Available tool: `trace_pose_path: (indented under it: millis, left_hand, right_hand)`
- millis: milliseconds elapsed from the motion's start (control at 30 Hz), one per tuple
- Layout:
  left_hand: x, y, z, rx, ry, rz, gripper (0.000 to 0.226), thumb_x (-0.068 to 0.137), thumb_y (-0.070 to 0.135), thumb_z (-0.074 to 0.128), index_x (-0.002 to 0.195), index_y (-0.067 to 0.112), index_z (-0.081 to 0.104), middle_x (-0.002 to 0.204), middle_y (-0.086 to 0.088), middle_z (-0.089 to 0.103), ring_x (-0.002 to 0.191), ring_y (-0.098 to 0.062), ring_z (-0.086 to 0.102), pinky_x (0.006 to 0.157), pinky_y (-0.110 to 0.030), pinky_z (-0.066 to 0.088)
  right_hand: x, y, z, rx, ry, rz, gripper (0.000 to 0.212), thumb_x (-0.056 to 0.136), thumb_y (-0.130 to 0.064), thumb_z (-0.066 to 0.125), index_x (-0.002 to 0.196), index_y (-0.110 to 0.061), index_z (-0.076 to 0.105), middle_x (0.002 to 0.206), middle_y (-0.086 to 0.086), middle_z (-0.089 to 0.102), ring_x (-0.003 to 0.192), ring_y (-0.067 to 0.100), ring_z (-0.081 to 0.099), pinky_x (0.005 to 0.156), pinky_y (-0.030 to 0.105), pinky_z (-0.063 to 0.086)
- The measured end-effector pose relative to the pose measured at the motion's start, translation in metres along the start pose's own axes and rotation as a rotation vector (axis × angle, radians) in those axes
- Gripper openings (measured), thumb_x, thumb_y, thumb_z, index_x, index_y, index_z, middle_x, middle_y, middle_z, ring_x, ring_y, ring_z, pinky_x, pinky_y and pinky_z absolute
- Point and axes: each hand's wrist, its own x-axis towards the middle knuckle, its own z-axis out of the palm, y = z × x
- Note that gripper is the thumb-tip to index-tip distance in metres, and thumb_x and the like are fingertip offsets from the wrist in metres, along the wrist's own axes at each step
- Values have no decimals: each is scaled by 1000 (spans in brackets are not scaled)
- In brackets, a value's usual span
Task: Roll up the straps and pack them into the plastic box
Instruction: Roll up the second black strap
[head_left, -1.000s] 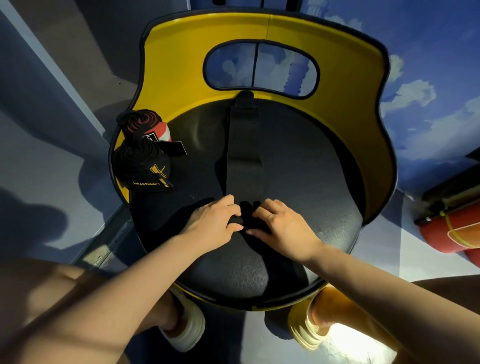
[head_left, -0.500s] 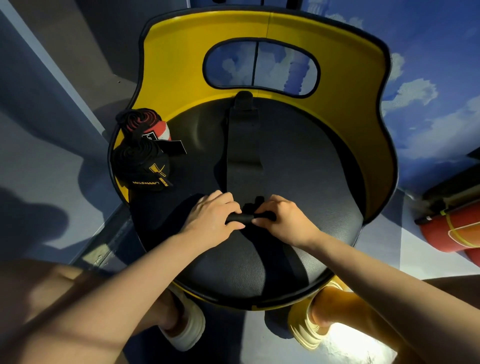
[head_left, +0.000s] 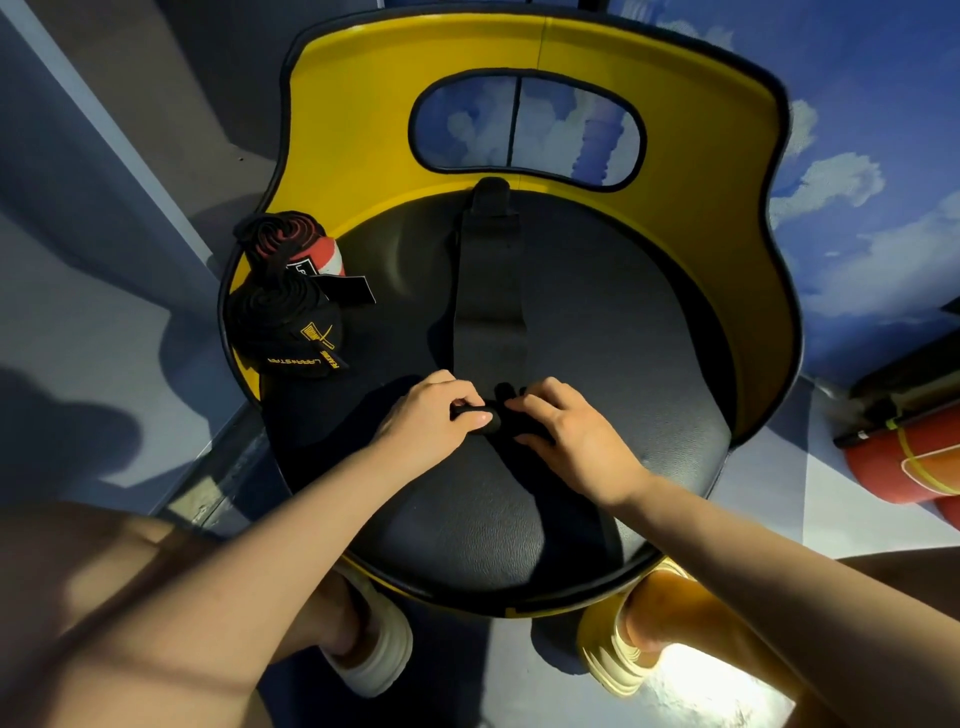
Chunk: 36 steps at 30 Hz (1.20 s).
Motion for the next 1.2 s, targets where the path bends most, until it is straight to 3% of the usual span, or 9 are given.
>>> trace_pose_path:
  millis: [200, 333, 467, 667, 867, 1000, 1100, 1167, 1200]
  left_hand:
    - [2, 3, 1, 301, 103, 138, 34, 91, 42, 53, 121, 28, 58, 115, 7, 48, 113, -14, 42, 98, -29, 31]
    - [1, 1, 3, 378, 55, 194, 39, 88, 38, 60, 124, 28, 50, 120, 6, 44, 115, -15, 42, 94, -31, 37]
    - [4, 2, 1, 312, 49, 156, 36, 89, 28, 60, 125, 26, 52, 121, 7, 47, 116, -15, 43, 92, -30, 39]
    - [4, 3, -3, 255, -20, 117, 37, 92, 30, 56, 128, 26, 52, 125, 9, 48, 122, -12, 40, 96, -28, 34]
    - [-4, 3, -7, 204, -142, 98, 32, 93, 34, 53, 125, 29, 54, 120, 10, 51, 117, -12, 43, 96, -28, 35]
    - [-9, 1, -6, 330, -127, 191, 31, 92, 37, 52, 121, 29, 57, 115, 12, 46, 115, -10, 38, 98, -28, 29]
    - [-9, 0, -4, 365, -90, 225, 33, 91, 38, 52, 122, 25, 58, 123, 12, 41, 117, -10, 37, 100, -28, 27]
    - [-7, 0, -4, 353, -98, 207, 36, 92, 38, 52, 124, 23, 58, 129, 12, 40, 121, -10, 36, 102, -29, 25]
    - [-6, 1, -4, 344, -103, 203, 35, 92, 37, 52, 124, 24, 58, 131, 12, 39, 124, -10, 34, 103, -29, 24]
  right_hand:
    - [13, 2, -4, 14, -31, 69, 40, 88, -20, 63, 127, -11, 58, 114, 6, 52, 108, 25, 49, 92, 37, 47]
    - [21, 3, -7, 48, -80, 117, 38, 90, -20, 60, 127, -14, 58, 114, 5, 51, 109, 23, 48, 93, 26, 39]
    - [20, 2, -6, 8, -45, 98, 39, 91, -22, 58, 129, -12, 55, 117, 6, 53, 110, 24, 49, 94, 30, 42]
    - [12, 2, -8, -62, 4, -8, 33, 87, -21, 63, 118, -10, 60, 107, 7, 60, 95, 28, 57, 83, 37, 49]
    - [11, -1, -17, 91, -117, 58, 30, 92, -20, 57, 120, -11, 60, 113, 5, 58, 103, 19, 55, 82, 11, 33]
    - [12, 3, -20, 114, -219, 72, 26, 91, -23, 58, 115, -15, 63, 111, 3, 58, 104, 17, 56, 86, 14, 35]
    - [10, 4, -19, 5, -78, -48, 29, 88, -29, 61, 111, -12, 65, 107, 2, 57, 100, 19, 54, 91, 26, 44]
    - [10, 3, -14, -122, -35, -141, 45, 90, -41, 51, 122, -11, 60, 124, 6, 55, 116, 23, 51, 102, 32, 41]
    - [11, 2, -12, -165, -83, -143, 55, 91, -48, 40, 130, -11, 54, 139, 7, 48, 130, 24, 42, 111, 32, 31]
